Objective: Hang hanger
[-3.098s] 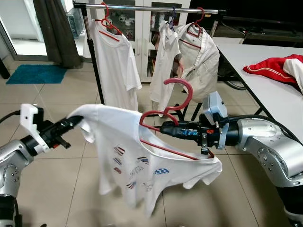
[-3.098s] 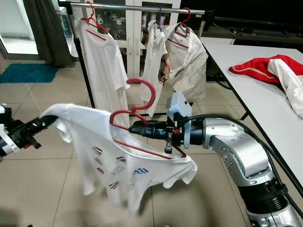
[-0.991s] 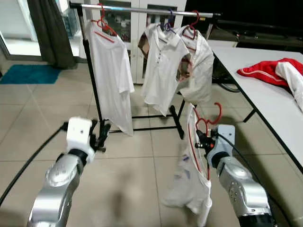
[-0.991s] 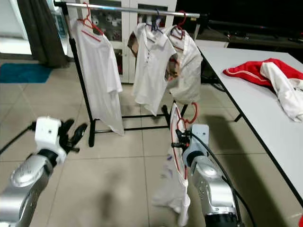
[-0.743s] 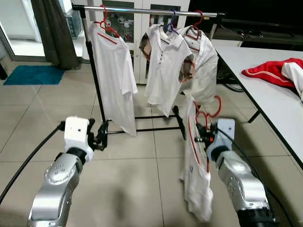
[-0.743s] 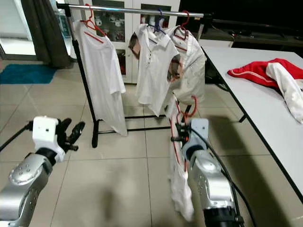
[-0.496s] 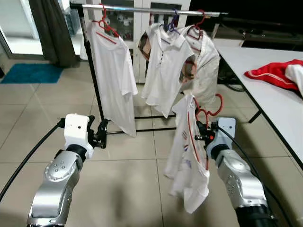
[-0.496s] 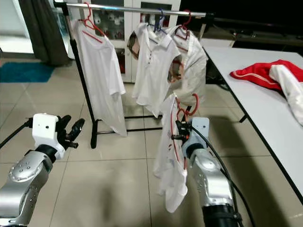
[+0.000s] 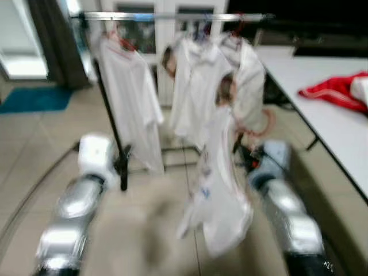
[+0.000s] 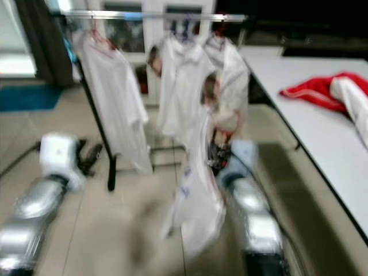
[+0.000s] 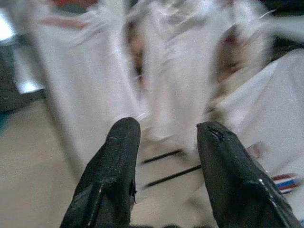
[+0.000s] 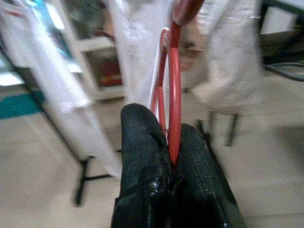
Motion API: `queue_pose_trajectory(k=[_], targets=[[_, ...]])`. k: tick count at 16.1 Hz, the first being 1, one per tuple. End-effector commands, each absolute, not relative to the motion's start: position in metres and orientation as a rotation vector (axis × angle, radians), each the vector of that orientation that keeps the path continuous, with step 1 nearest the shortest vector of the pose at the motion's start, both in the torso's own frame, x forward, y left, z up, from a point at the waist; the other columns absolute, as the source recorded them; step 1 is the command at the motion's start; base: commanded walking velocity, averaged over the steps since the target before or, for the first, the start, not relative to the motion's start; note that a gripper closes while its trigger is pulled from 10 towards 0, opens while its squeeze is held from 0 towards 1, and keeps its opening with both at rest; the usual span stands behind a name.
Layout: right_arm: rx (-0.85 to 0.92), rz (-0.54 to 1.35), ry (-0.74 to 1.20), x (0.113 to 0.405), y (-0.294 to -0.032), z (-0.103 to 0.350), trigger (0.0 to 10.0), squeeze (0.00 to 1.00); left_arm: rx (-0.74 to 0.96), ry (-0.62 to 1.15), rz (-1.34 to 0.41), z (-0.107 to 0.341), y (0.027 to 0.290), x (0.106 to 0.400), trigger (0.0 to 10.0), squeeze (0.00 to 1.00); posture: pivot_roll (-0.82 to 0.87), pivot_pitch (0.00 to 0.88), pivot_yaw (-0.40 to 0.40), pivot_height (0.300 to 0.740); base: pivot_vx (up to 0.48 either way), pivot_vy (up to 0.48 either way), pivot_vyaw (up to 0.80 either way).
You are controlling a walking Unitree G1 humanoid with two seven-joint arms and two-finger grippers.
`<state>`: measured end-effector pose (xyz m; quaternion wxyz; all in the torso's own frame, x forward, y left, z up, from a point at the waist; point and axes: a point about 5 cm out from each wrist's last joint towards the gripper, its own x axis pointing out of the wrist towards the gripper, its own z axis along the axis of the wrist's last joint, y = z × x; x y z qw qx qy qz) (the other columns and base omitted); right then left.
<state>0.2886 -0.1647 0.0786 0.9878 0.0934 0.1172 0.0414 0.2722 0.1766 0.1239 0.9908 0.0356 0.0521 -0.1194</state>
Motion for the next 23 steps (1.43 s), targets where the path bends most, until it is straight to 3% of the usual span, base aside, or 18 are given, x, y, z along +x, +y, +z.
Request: queue_pose_trajectory(k=[1,23], targets=[[0.174,0.138,0.174,0.295,-0.155,0.095,10.0,0.00,0.094,0.116,-0.221,0.123,0.186,0.271,10.0,0.00,-0.04,0.000,-0.024,0.719,0.428,0.000,0.00],[0.060,0.185,0.129,0.291,-0.154,0.104,10.0,0.00,0.119,0.087,-0.271,0.131,0.175,0.275,10.0,0.00,-0.07,0.000,-0.042,0.719,0.426,0.000,0.00]])
